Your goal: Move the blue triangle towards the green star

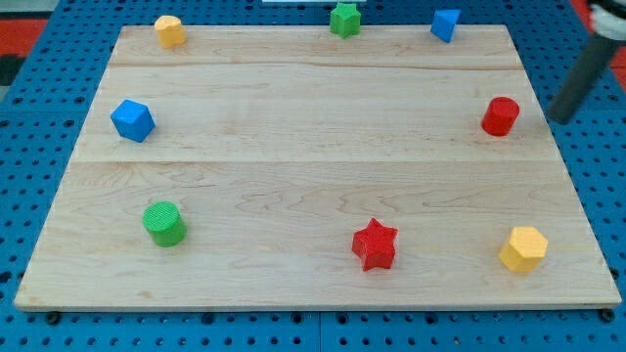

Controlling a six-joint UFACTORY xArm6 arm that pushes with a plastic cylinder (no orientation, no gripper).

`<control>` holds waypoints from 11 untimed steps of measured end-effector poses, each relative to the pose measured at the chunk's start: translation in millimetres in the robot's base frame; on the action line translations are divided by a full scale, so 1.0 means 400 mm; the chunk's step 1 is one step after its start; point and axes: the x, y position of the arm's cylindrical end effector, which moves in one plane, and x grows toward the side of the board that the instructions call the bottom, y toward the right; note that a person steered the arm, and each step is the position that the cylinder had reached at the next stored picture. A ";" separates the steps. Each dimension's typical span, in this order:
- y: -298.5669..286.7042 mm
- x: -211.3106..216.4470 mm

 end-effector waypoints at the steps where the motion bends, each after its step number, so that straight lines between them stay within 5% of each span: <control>1: -0.182 -0.026; 2: -0.329 -0.015; 3: -0.257 -0.050; 6: 0.090 -0.466; 10: -0.123 -0.466; 11: -0.347 -0.466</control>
